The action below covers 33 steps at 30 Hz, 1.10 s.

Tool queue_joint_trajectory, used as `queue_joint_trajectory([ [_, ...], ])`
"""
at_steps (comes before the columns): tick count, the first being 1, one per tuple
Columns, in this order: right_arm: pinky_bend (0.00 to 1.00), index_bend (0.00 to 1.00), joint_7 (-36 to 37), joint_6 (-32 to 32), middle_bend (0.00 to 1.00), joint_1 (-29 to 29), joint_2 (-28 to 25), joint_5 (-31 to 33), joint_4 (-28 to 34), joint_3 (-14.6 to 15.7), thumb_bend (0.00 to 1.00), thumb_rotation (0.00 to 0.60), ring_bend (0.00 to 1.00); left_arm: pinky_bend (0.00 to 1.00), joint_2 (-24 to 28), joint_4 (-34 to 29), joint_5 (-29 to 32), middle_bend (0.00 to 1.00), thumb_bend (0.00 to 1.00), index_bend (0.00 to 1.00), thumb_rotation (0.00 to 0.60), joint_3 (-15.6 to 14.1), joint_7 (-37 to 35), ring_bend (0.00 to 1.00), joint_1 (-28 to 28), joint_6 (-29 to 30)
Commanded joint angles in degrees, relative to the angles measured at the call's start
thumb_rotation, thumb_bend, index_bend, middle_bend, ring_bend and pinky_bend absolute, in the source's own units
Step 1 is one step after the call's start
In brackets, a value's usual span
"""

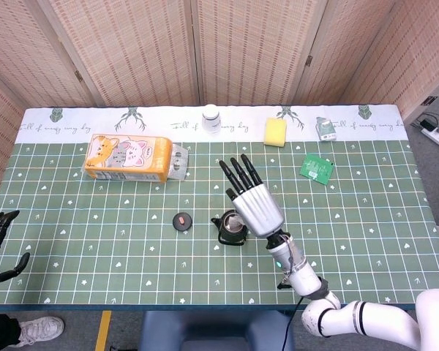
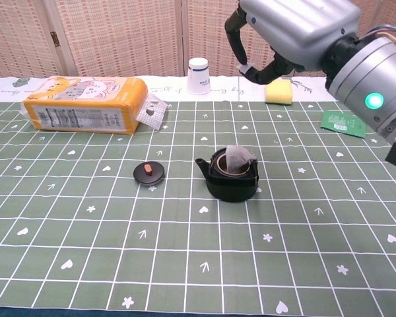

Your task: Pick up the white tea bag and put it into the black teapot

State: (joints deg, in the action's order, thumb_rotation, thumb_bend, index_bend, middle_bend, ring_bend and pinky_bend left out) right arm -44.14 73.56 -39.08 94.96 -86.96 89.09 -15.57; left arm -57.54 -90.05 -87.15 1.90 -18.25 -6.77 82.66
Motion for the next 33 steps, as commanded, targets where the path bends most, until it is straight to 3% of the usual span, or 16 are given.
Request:
queue_joint_trajectory([
  [1, 0.00, 0.63, 0.78, 0.34, 0.11, 0.42, -0.06, -0.38, -0.64, 1.02, 0.39, 0.600, 0.06, 0.00, -0.06, -0.01, 0.13, 0.06, 0.38, 0.00, 0.600, -0.01, 0.15, 0.00, -0.06, -0.18],
  [7, 0.00, 0.63, 2.38, 0.51, 0.11, 1.77, 0.05, -1.18, -2.96, 4.29, 0.39, 0.600, 0.06, 0.00, -0.07, -0.17, 0.14, 0.06, 0.38, 0.00, 0.600, 0.02, 0.48, 0.00, -0.04, -0.05],
  [17, 0.00, 0.63, 4.53, -0.25, 0.12, 2.15, 1.84, -2.23, -6.58, 7.03, 0.39, 0.600, 0.07, 0.00, 0.13, -0.27, 0.06, 0.06, 0.38, 0.00, 0.600, 0.06, 0.25, 0.00, 0.15, 0.46],
  [26, 0.00, 0.63, 9.18, 4.72, 0.12, 7.05, 0.88, -7.64, -8.27, 14.03, 0.39, 0.600, 0.06, 0.00, 0.01, -0.65, -0.29, 0.07, 0.38, 0.00, 0.600, -0.11, 1.27, 0.00, 0.27, 0.77],
  [33, 0.00, 0.63, 13.86, 8.11, 0.12, 11.01, 1.66, -10.87, -13.53, 18.21, 0.39, 0.600, 0.09, 0.00, -0.41, -0.87, -0.15, 0.07, 0.38, 0.00, 0.600, -0.22, 2.80, 0.00, 0.12, 0.34],
])
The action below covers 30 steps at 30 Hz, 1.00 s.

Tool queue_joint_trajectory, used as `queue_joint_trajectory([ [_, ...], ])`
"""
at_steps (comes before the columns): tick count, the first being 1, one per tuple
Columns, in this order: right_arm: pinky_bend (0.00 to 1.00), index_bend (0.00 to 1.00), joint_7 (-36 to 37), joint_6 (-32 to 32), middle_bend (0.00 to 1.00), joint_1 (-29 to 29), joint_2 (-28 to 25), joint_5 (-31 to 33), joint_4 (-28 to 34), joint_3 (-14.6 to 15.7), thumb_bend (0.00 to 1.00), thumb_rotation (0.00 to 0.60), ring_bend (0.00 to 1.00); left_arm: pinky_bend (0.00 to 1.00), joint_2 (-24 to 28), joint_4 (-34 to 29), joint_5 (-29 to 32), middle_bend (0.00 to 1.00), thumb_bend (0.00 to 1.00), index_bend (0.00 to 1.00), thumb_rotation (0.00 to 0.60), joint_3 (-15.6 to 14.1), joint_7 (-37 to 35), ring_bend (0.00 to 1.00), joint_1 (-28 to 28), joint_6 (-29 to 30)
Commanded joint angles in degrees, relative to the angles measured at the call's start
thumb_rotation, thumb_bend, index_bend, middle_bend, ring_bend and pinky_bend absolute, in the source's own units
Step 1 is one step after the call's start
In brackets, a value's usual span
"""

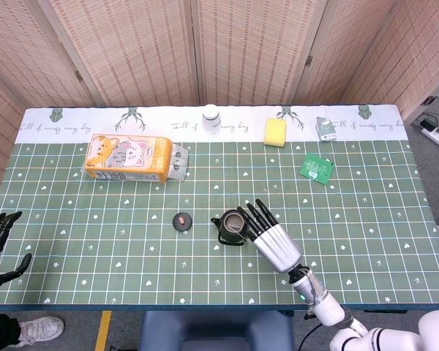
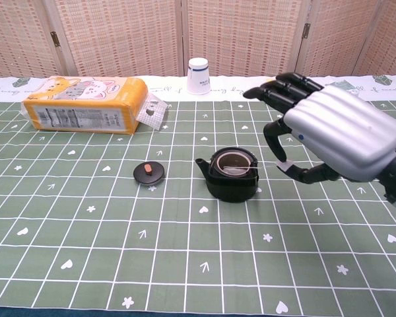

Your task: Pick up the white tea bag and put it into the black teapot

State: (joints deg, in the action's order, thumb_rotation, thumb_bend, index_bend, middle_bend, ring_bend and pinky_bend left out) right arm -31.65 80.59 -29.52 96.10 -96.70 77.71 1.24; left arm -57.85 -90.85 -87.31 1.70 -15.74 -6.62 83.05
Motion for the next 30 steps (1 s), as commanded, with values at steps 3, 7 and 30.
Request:
queue_joint_trajectory([
  [3, 0.00, 0.63, 2.76, 1.13, 0.11, 2.60, 1.26, -1.62, -4.16, 2.56, 0.39, 0.600, 0.10, 0.00, -0.17, -0.21, 0.05, 0.07, 0.38, 0.00, 0.600, -0.08, 0.65, 0.00, 0.00, -0.09],
  [7, 0.00, 0.44, 2.32, -0.44, 0.06, 3.84, 1.59, -0.88, -5.05, 3.43, 0.39, 0.600, 0.09, 0.00, -0.21, -0.32, 0.09, 0.08, 0.39, 0.00, 0.600, -0.09, 0.88, 0.00, -0.01, -0.13],
  [30, 0.00, 0.00, -1.30, 9.08, 0.00, 16.72, -26.53, 7.25, 25.24, 3.36, 0.39, 0.600, 0.00, 0.00, -1.48, -1.45, -1.94, 0.08, 0.39, 0.00, 0.600, -1.21, 7.26, 0.00, -0.42, -0.53],
])
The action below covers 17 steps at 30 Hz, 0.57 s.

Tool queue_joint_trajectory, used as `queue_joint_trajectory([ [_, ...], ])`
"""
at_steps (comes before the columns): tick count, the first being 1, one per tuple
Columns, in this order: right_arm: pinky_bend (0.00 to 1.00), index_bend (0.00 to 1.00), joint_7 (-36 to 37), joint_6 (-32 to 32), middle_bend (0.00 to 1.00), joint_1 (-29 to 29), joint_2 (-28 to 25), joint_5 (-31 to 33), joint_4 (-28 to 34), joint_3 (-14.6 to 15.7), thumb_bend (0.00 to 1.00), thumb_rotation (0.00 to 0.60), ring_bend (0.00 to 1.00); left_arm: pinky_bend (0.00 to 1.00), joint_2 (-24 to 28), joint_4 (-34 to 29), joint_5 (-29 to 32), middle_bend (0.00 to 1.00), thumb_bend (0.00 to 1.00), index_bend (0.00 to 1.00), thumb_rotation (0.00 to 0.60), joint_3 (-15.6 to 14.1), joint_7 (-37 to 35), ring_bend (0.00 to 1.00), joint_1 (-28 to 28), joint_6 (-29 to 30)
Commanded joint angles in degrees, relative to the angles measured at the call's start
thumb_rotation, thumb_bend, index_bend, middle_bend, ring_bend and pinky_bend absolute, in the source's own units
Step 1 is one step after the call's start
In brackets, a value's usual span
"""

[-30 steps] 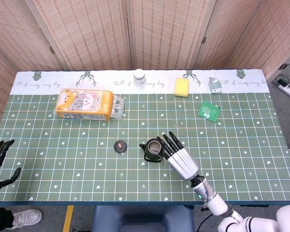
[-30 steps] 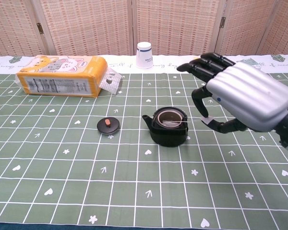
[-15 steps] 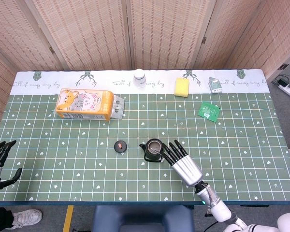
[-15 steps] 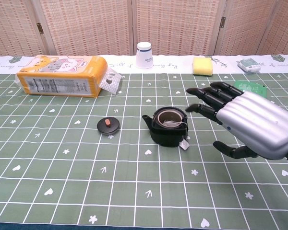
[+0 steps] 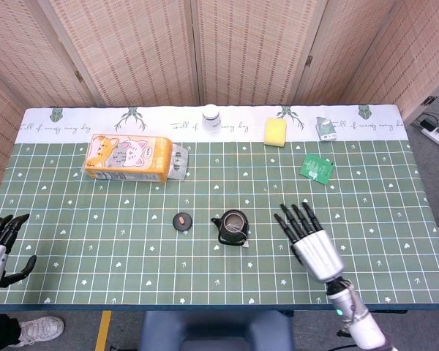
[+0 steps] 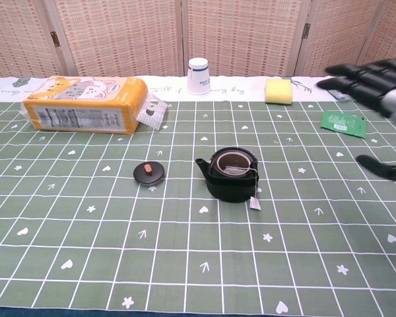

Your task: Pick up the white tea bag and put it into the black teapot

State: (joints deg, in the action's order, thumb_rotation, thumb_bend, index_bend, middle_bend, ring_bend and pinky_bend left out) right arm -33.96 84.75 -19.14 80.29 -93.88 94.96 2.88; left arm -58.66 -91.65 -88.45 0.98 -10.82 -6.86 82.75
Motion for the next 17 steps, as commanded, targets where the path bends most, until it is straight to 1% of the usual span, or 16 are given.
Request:
queue_joint_trajectory([
  [1, 0.00, 0.00, 2.00, 5.74, 0.00, 7.52, -12.32, 5.10, 8.32, 2.18, 0.39, 0.600, 0.00, 0.00, -0.92, -0.78, -0.88, 0.08, 0.39, 0.00, 0.600, -0.55, 3.18, 0.00, -0.22, -0.31],
  [3, 0.00, 0.00, 5.62, 7.36, 0.00, 10.02, -15.12, 6.45, 7.99, 3.01, 0.39, 0.600, 0.00, 0.00, -1.44, -1.16, -0.61, 0.08, 0.39, 0.00, 0.600, -0.68, 4.98, 0.00, -0.19, -0.55],
  [6, 0.00, 0.00, 13.17, 9.57, 0.00, 13.64, -17.28, 9.16, 6.08, 3.35, 0.39, 0.600, 0.00, 0.00, -2.05, -1.80, -0.32, 0.08, 0.39, 0.00, 0.600, -0.74, 7.44, 0.00, 0.09, -0.25],
  [9, 0.00, 0.00, 21.46, 11.86, 0.00, 16.33, -17.58, 10.45, 2.67, 2.37, 0.39, 0.600, 0.00, 0.00, -2.61, -2.30, -0.93, 0.08, 0.39, 0.00, 0.600, -0.95, 9.42, 0.00, 0.59, 0.87],
  [12, 0.00, 0.00, 27.59, 11.66, 0.00, 17.58, -17.26, 10.59, -0.88, 1.95, 0.39, 0.600, 0.00, 0.00, -3.08, -2.52, -1.28, 0.08, 0.39, 0.00, 0.600, -1.13, 10.76, 0.00, 0.84, 1.36],
  [14, 0.00, 0.00, 28.55, 11.51, 0.00, 17.71, -17.44, 9.76, -1.44, 1.76, 0.39, 0.600, 0.00, 0.00, -3.37, -2.47, -1.19, 0.08, 0.39, 0.00, 0.600, -1.15, 11.38, 0.00, 0.82, 1.22],
  [17, 0.00, 0.00, 27.50, 11.68, 0.00, 18.13, -16.84, 8.27, -1.82, 1.65, 0.39, 0.600, 0.00, 0.00, -3.69, -2.45, -0.94, 0.08, 0.39, 0.00, 0.600, -1.26, 11.93, 0.00, 0.76, 0.80],
])
